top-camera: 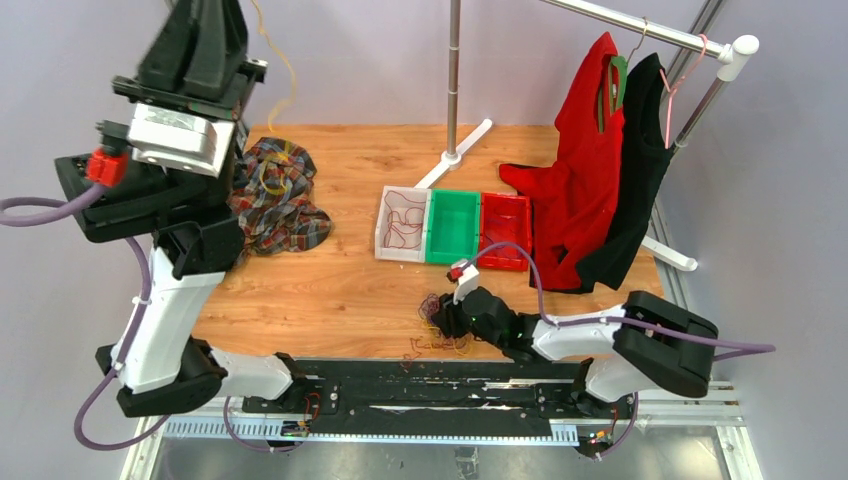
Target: Untangle the cables
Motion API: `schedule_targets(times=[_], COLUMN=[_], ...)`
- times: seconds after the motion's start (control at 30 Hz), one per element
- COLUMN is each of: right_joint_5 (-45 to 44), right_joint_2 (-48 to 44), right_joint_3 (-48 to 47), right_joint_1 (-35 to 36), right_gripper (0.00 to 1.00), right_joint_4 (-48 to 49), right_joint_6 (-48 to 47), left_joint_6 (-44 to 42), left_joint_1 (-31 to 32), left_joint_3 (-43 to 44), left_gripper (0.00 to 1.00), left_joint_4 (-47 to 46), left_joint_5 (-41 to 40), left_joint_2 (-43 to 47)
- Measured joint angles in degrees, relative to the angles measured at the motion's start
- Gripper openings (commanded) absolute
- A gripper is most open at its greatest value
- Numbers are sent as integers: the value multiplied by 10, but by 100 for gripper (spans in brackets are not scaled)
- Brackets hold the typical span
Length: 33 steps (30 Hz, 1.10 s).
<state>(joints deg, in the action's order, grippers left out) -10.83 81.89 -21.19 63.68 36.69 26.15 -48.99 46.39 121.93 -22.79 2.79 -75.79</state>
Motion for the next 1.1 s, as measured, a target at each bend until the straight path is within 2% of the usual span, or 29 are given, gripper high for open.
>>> schedule_targets(times=[0.1,0.2,0.4,0.53,0.7,1.1], right_joint_5=[-8,-21,-42,-65,-103,-153], right_joint_2=[-38,-86,-146,-174,-219,-283], right_joint_3=[-13,-31,-36,0,59,100], right_joint_1=[0,0,0,0,0,0], right_gripper=[44,43,35,30,24,23], right_joint_4=[-44,-81,-116,-118,-138,-177], right_joint_6=[-4,-9,-17,-4,33,78], left_joint_6=[9,21,54,71,83,100], left_joint_1=[0,0,1,10,17,17], left_joint_3=[-82,-135,-229,-287,-310,-289], left_gripper=[0,0,0,0,0,0], left_joint_4=[-5,-7,0,5,7,6], left_joint_5=[4,4,7,17,21,4], left_joint_2=[39,57,75,72,38,-83])
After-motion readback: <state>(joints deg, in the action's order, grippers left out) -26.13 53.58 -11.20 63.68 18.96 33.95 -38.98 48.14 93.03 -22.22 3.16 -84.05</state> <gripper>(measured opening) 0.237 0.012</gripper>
